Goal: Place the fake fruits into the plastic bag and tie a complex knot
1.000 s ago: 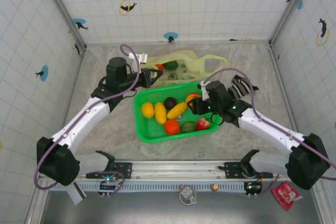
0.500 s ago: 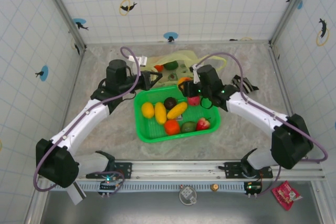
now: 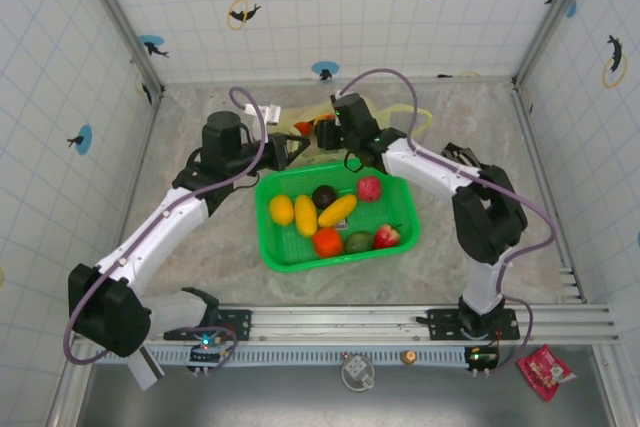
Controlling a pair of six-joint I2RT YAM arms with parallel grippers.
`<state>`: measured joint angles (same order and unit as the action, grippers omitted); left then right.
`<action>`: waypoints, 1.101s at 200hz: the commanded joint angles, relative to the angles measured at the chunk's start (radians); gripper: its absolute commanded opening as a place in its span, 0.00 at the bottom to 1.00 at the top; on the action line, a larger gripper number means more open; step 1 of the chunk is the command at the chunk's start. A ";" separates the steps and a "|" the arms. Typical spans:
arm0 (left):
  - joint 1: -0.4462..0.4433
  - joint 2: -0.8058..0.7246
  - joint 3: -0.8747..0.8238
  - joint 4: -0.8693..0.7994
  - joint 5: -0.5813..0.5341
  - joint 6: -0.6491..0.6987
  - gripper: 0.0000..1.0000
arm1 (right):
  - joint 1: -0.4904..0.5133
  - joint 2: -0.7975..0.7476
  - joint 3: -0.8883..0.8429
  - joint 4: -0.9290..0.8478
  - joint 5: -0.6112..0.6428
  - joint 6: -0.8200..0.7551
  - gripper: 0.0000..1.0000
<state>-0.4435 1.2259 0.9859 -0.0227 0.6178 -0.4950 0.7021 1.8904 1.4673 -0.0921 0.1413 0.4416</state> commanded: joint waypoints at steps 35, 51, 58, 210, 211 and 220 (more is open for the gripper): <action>0.006 0.014 0.065 0.016 0.014 -0.003 0.00 | 0.014 0.148 0.165 0.067 0.054 0.086 0.65; 0.006 0.016 0.066 0.017 0.011 -0.005 0.00 | 0.014 0.167 0.180 0.065 0.034 0.094 0.79; 0.006 0.016 0.066 0.015 0.011 -0.006 0.00 | 0.014 0.166 0.174 0.067 0.028 0.097 0.86; -0.003 -0.112 -0.134 -0.047 -0.016 -0.016 0.00 | 0.057 -0.419 -0.460 0.293 -0.142 -0.016 0.66; -0.004 -0.113 -0.137 -0.048 -0.016 -0.016 0.00 | 0.057 -0.424 -0.465 0.291 -0.141 -0.016 0.66; -0.006 -0.124 -0.149 -0.055 -0.025 -0.014 0.00 | 0.060 -0.461 -0.496 0.276 -0.143 -0.016 0.66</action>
<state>-0.4438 1.1400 0.8715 -0.0536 0.6106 -0.4992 0.7540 1.5249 1.0573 0.1429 0.0231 0.4610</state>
